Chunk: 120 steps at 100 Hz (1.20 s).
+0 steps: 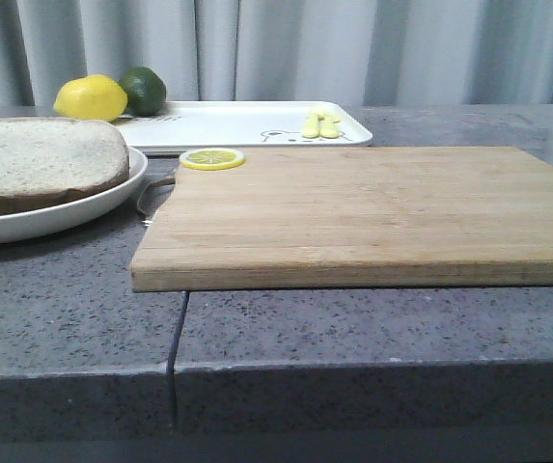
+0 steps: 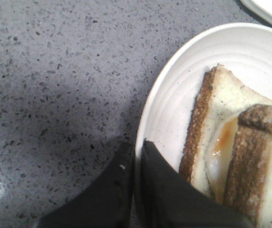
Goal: Place bread and move sandwich to tray
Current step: 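Grasp the white plate rim with the left gripper, then lift the plate with the left gripper and carry it over the tray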
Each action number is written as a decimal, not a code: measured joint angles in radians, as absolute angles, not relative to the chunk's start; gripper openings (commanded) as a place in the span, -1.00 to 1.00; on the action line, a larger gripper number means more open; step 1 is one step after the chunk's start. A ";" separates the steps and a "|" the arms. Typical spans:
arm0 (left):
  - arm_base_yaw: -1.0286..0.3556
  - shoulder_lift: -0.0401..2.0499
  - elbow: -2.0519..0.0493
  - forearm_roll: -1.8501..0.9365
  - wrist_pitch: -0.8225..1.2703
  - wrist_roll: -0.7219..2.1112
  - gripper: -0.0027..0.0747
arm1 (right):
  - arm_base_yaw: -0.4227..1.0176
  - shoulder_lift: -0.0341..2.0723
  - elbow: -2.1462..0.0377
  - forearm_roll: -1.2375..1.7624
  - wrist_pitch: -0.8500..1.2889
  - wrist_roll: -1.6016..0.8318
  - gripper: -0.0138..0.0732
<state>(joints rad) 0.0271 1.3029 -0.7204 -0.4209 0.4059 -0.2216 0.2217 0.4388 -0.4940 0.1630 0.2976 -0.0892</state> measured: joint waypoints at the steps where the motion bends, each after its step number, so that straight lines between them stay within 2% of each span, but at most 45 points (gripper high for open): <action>1: 0.027 1.303 -0.720 -0.422 0.406 -0.222 -0.98 | 0.222 0.439 -0.494 0.163 0.298 -0.089 0.42; 30: 0.027 1.297 -0.715 -0.512 0.402 -0.222 -0.98 | 0.222 0.439 -0.494 0.163 0.298 -0.089 0.42; 64: 0.027 1.125 -0.715 -0.591 0.402 -0.220 -0.98 | 0.222 0.439 -0.494 0.163 0.298 -0.089 0.42; 81: 0.027 1.107 -0.767 -0.624 0.402 -0.218 -0.98 | 0.222 0.439 -0.494 0.163 0.298 -0.089 0.42; 100: 0.027 1.162 -0.874 -0.630 0.411 -0.218 -0.98 | 0.222 0.439 -0.494 0.161 0.298 -0.089 0.42; 120: 0.022 1.311 -1.025 -0.630 0.464 -0.199 -0.98 | 0.222 0.439 -0.494 0.161 0.298 -0.089 0.42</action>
<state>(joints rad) 0.0216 1.3111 -1.0248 -0.6301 0.4641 -0.1989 0.2217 0.4388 -0.4940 0.1611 0.2976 -0.0892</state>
